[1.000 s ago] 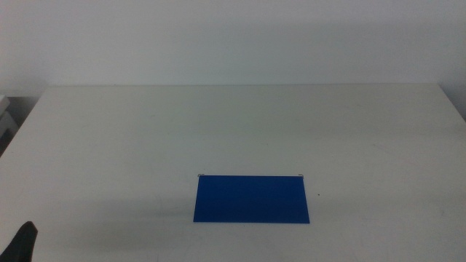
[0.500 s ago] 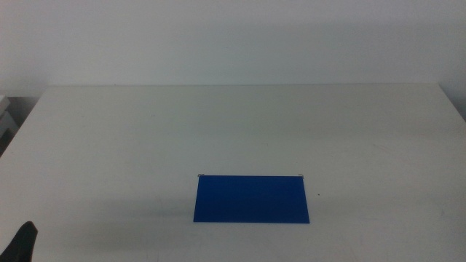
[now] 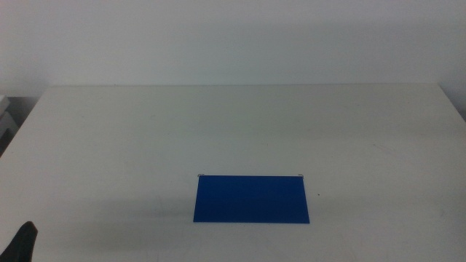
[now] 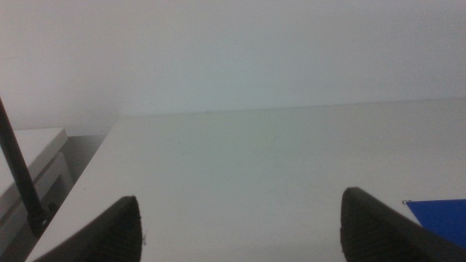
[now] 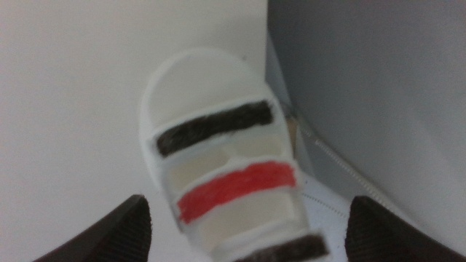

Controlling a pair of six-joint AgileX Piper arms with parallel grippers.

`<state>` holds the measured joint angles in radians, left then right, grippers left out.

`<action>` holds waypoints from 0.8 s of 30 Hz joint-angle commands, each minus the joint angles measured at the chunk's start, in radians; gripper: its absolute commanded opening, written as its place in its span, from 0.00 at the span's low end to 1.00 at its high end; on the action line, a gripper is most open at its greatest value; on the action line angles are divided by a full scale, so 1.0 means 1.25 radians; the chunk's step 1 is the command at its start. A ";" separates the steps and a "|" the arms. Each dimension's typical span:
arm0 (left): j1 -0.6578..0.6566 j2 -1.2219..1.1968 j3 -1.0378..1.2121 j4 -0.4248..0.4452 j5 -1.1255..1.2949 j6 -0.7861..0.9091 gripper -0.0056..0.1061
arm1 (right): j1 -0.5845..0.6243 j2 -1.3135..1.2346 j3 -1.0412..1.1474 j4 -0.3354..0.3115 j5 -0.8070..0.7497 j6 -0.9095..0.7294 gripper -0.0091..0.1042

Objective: Use one arm to grab the shoe from the table and place it on the mat.

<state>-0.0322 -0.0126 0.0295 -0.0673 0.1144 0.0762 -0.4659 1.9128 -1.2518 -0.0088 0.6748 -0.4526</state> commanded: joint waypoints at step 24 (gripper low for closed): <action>-0.003 -0.011 0.006 -0.008 -0.066 -0.004 0.89 | 0.039 -0.067 -0.022 -0.002 0.028 -0.011 0.05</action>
<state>-0.0322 -0.0126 0.0295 -0.0673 0.1144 0.0762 -0.4280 1.8998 -1.2518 -0.0084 0.7222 -0.4574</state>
